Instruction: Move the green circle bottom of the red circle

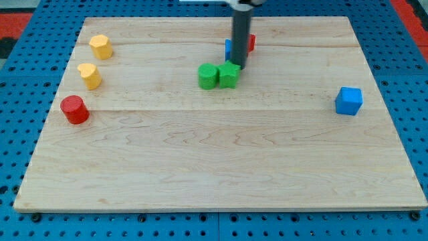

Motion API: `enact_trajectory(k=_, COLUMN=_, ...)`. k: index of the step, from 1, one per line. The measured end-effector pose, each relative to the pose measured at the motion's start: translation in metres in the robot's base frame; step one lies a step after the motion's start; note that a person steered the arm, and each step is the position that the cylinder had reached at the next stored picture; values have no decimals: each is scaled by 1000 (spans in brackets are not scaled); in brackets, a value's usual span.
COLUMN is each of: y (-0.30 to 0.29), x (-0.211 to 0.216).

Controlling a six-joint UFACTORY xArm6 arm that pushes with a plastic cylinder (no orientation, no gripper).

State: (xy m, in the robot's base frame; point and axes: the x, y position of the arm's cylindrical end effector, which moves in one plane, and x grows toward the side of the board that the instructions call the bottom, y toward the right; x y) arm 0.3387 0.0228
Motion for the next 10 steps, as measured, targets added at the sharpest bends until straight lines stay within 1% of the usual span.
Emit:
enact_trajectory(k=2, y=-81, x=67)
enact_trajectory(k=3, y=-85, x=67)
enact_trajectory(k=5, y=-119, x=39)
enact_trajectory(k=6, y=-154, x=99)
enact_trajectory(k=7, y=-210, x=123)
enact_trajectory(k=8, y=-120, x=126)
enact_trajectory(k=9, y=-131, x=144)
enact_trajectory(k=10, y=-195, x=152)
